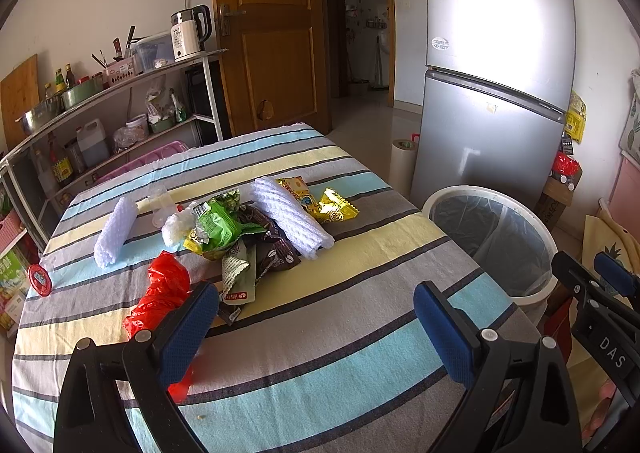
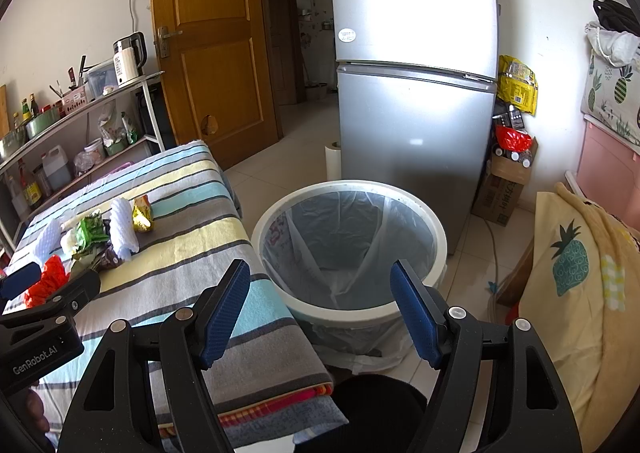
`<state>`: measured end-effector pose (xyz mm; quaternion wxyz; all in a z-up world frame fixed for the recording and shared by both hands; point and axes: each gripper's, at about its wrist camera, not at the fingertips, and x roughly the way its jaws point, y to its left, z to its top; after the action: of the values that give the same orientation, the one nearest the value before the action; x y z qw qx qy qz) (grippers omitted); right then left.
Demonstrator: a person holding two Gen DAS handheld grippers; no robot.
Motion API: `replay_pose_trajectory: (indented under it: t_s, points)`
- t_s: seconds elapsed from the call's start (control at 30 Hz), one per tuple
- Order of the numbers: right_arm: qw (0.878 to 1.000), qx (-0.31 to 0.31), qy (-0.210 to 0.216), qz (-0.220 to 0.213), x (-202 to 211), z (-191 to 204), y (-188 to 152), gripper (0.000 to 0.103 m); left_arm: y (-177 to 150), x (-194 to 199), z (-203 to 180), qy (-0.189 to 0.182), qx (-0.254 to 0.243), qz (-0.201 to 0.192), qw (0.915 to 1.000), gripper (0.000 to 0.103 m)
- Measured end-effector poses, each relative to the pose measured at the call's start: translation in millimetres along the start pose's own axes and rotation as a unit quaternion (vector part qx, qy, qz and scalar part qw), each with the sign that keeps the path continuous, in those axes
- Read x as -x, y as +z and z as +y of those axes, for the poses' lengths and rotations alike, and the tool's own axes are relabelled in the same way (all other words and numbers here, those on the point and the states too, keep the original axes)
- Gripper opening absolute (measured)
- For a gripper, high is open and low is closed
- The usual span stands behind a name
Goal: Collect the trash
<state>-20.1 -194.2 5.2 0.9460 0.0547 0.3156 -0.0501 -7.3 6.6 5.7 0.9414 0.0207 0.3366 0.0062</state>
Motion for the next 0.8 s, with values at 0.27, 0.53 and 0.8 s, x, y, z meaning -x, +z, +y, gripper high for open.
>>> replay_pose_trajectory:
  t_s: [0.27, 0.53, 0.8]
  points:
    - [1.000, 0.000, 0.000, 0.000, 0.3, 0.2, 0.2, 0.073, 0.1, 0.2, 0.1, 0.000, 0.000, -0.001, 1.0000, 0.099]
    - [1.000, 0.001, 0.007, -0.001, 0.0, 1.8, 1.9, 0.073, 1.1, 1.6, 2.1, -0.001, 0.000, 0.001, 1.0000, 0.099]
    - [0.998, 0.016, 0.058, -0.013, -4.7, 20.1, 11.3, 0.073, -2.6, 14.9, 33.9, 0.020, 0.012, -0.005, 0.9997, 0.099]
